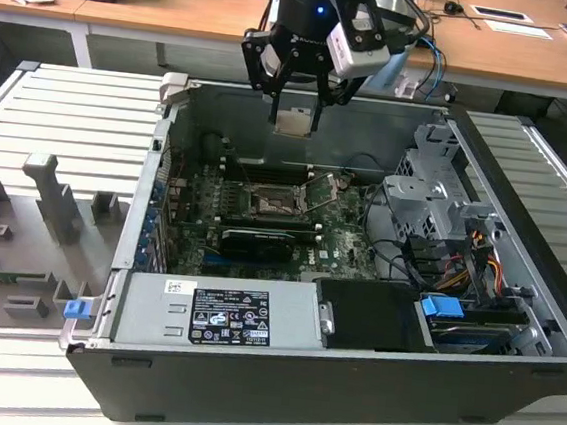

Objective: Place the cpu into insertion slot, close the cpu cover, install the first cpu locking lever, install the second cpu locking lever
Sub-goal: 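Place the cpu into insertion slot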

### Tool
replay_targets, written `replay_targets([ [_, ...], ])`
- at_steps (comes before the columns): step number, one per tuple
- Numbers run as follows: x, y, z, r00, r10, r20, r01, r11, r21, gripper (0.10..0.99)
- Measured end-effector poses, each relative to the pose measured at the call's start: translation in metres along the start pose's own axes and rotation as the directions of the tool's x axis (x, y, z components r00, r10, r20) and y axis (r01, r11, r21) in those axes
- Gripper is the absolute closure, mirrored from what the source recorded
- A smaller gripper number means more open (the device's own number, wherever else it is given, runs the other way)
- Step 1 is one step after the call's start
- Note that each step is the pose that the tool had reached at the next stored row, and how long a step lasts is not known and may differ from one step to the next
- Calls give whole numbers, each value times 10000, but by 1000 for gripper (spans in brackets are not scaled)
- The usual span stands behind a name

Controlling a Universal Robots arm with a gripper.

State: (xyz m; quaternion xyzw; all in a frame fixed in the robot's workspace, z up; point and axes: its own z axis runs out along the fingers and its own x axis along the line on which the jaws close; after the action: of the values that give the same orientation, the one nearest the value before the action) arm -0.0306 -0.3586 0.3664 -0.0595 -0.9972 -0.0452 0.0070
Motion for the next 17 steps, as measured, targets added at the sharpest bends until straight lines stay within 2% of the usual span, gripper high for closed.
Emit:
replay_targets([
  [3,0,-1,8,9994,341,31,-341,9994,-7,561],
  [17,0,-2,20,9941,1083,96,-1083,9941,-26,561],
])
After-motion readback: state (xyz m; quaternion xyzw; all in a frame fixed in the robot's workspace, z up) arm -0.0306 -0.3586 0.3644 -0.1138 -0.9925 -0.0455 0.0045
